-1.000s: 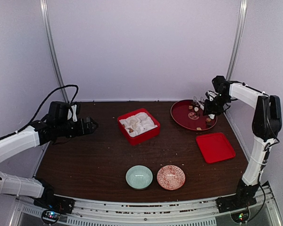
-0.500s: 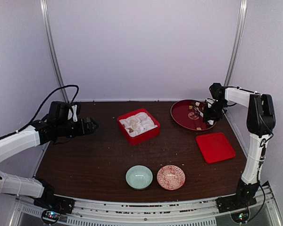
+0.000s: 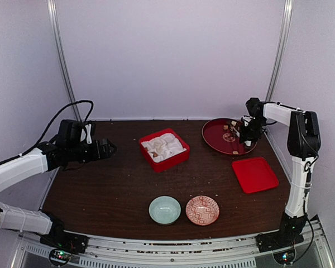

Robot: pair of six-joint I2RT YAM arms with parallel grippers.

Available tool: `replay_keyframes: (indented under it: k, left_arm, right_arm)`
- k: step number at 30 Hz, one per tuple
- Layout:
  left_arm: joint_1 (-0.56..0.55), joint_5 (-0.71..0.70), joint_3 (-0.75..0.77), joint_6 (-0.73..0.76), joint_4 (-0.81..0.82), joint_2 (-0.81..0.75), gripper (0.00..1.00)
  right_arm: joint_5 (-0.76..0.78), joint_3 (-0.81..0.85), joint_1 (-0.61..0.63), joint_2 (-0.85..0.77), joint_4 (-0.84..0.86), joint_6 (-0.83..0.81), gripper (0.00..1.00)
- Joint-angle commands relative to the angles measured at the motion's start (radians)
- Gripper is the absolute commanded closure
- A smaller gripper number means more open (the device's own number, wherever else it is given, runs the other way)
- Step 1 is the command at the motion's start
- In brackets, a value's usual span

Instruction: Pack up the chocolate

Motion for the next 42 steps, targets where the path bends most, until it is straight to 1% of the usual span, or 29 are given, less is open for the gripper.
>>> replay_keyframes:
  k: [1,5,9,18,33,38,42]
  left_arm:
    - [0.013,0.007,0.026,0.017,0.019,0.006,0.02]
    - [0.014,0.006,0.023,0.020,0.018,0.006,0.02]
    - [0.016,0.007,0.023,0.019,0.020,0.006,0.02]
    - [0.016,0.015,0.021,0.017,0.025,0.005,0.02]
    - [0.018,0.021,0.016,0.010,0.036,0.003,0.02]
    - [0.017,0.020,0.017,0.009,0.033,0.001,0.02]
    - [0.019,0.026,0.017,0.007,0.040,0.002,0.02]
  right_arm:
    - [0.015,0.051,-0.009,0.018,-0.006,0.002,0.66]
    - [0.005,0.067,-0.011,0.028,-0.013,0.003,0.69]
    - [-0.010,0.063,-0.015,0.025,-0.018,0.002,0.74]
    - [-0.023,0.016,-0.021,-0.036,-0.020,-0.008,0.82]
    - [-0.079,-0.067,-0.020,-0.154,0.017,-0.008,0.83]
    - [-0.097,-0.129,-0.015,-0.218,0.042,-0.009,0.82]
    - [-0.105,-0.138,-0.015,-0.219,0.038,-0.013,0.82]
